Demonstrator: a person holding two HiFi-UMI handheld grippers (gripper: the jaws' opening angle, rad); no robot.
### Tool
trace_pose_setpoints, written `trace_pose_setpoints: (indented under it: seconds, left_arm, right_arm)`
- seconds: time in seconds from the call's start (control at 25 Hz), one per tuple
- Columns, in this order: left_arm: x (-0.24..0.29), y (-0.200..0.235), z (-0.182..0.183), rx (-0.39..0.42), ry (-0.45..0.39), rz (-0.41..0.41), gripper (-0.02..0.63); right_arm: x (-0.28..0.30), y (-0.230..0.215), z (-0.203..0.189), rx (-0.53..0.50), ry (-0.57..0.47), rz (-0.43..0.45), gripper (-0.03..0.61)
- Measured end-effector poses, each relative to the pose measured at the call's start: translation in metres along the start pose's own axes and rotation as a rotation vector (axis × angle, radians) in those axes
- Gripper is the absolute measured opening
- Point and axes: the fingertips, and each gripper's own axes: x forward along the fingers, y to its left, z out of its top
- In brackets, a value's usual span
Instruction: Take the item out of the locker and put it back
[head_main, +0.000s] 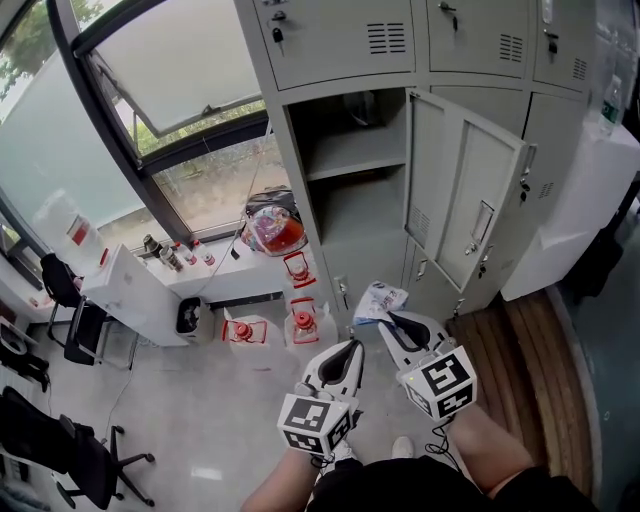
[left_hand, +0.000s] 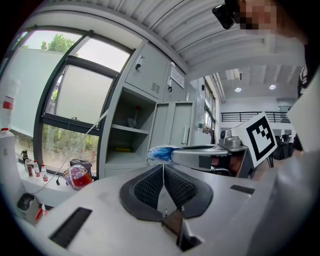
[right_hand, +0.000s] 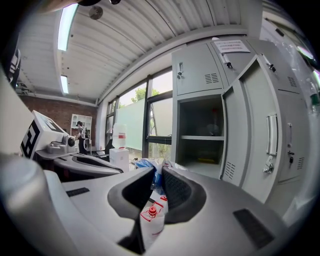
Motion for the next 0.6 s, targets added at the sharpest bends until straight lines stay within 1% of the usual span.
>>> trace_pose_setpoints:
  seconds: [0.6]
  left_arm:
    - [-0.01,0.08,0.016,0.022,0.005,-0.07,0.02]
  right_arm:
    - [0.075,0.025,0.02,0.014,0.002,-0.065,0.1]
